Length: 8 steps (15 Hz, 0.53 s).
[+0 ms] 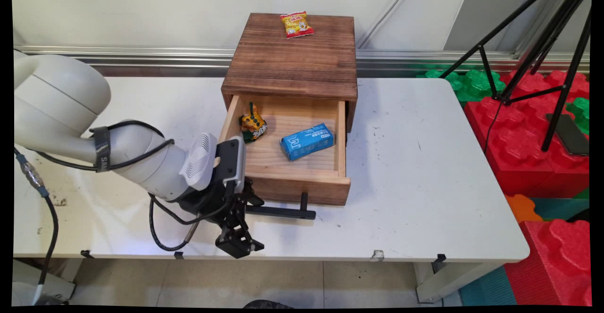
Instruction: Open the drawer
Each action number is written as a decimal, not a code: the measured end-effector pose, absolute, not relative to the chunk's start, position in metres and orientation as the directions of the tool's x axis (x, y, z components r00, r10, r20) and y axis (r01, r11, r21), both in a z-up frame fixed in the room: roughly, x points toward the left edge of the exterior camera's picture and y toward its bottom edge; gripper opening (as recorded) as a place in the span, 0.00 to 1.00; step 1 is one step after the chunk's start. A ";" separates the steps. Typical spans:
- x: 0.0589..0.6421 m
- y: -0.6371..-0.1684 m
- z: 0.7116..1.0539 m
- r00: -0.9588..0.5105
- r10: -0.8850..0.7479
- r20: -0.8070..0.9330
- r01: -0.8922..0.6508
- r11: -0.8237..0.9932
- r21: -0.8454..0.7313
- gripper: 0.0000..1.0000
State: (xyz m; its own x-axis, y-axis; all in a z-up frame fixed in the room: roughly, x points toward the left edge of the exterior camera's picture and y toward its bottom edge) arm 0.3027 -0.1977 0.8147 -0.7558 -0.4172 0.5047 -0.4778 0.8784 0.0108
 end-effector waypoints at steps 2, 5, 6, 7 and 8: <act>0.301 -0.196 0.813 -0.757 -0.418 0.502 -0.477 0.879 0.012 1.00; 0.298 -0.194 0.812 -0.758 -0.419 0.500 -0.476 0.879 0.016 1.00; 0.296 -0.193 0.812 -0.757 -0.420 0.500 -0.476 0.879 0.019 1.00; 0.295 -0.192 0.812 -0.757 -0.421 0.500 -0.475 0.880 0.022 1.00; 0.294 -0.190 0.812 -0.757 -0.421 0.500 -0.474 0.880 0.024 1.00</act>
State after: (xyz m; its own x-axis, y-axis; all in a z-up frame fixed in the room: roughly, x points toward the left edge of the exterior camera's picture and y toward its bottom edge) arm 0.2936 -0.1904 0.8115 -0.7567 -0.4211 0.5001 -0.4738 0.8803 0.0243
